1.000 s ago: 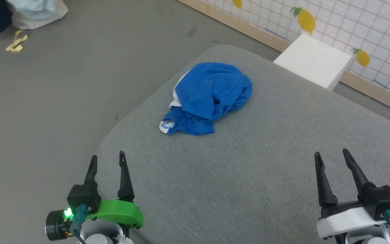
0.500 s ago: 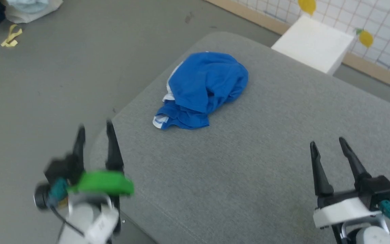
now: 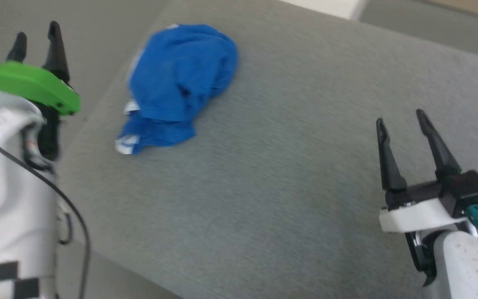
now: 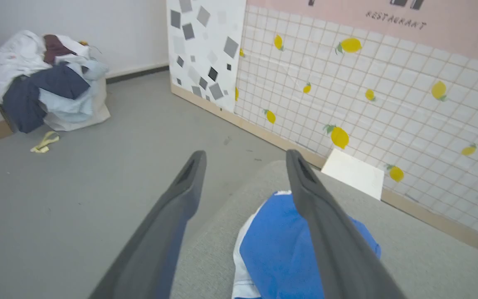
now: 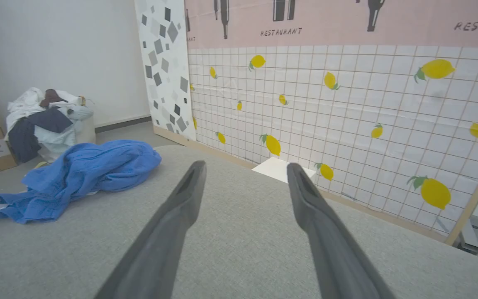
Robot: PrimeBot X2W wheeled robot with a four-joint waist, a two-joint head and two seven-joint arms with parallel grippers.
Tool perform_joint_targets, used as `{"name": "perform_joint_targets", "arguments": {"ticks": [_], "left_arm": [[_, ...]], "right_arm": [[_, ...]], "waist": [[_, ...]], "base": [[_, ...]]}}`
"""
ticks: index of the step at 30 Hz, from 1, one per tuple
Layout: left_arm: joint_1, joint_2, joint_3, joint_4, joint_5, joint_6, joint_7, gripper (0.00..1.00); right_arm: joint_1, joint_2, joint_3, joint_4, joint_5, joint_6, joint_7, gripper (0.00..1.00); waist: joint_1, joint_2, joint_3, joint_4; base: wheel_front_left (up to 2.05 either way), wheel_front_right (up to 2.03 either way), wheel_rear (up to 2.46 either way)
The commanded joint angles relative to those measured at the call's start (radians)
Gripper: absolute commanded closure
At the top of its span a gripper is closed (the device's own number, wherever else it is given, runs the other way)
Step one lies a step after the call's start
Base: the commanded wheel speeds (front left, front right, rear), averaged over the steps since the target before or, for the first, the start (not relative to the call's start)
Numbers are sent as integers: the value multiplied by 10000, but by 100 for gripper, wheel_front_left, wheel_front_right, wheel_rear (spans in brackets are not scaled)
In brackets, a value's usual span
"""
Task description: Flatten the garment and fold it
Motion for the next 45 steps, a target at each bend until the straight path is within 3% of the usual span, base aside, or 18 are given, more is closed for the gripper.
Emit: {"name": "perform_joint_targets", "arguments": {"ticks": [1, 6, 11, 19, 23, 24, 25, 29, 38, 42, 45], "left_arm": [[-336, 255, 52, 253, -178, -109, 578, 0], [-1008, 761, 361, 882, -872, -10, 2507, 0], [-1197, 1018, 640, 1135, -1571, 366, 4443, 0], [-251, 1351, 368, 860, -1881, 1603, 8054, 0], [413, 1547, 362, 188, -1833, 2234, 9039, 2], [587, 1613, 369, -40, -1773, 2343, 9109, 51], [709, 1660, 380, -241, -1720, 2378, 9062, 99], [980, 1994, 530, -1017, -1209, 2190, 7677, 100], [131, 2723, 629, -1108, 861, 1644, 1315, 100], [-519, 2668, 189, -946, 1349, 1340, -359, 100], [-1007, 2589, -276, -853, 1603, 1029, -1012, 100]], "right_arm": [[-243, -12, 15, -74, -86, -15, -32, 0], [-602, -12, -64, -168, 53, -15, -47, 0], [-834, -12, -7, -144, 256, -15, -56, 0], [-878, -12, -29, -186, 451, -15, -59, 0], [-891, -12, -36, -188, 535, -15, -59, 0], [-896, -12, -33, -183, 557, -15, -59, 0], [-895, -12, -36, -173, 571, -15, -59, 0], [-872, -12, -75, -123, 608, -15, -60, 0], [-380, -12, -268, 91, 823, -15, -60, 0], [0, -12, -378, 215, 978, -15, -60, 0], [301, -12, -406, 310, 1116, -15, -60, 0]], "waist": [[-1, 0, 1807, -1853], [-1, 0, 2616, -2645], [-1, 0, 3058, -3169], [-1, 0, 3082, -3453], [-1, 0, 2963, -3506], [-1, 0, 2922, -3518], [-1, 0, 2878, -3521], [-1, 0, 2631, -3520], [-1, 0, 1009, -3553], [-1, 0, 77, -3636], [-1, 0, -573, -3817]], "base": [[0, 0, 0], [0, 0, 0], [0, 0, 0], [0, 0, 0], [0, 0, 0], [0, 0, 0], [0, 0, 0], [0, 0, 0], [0, 0, 0], [0, 0, 0], [0, 0, 0]]}}
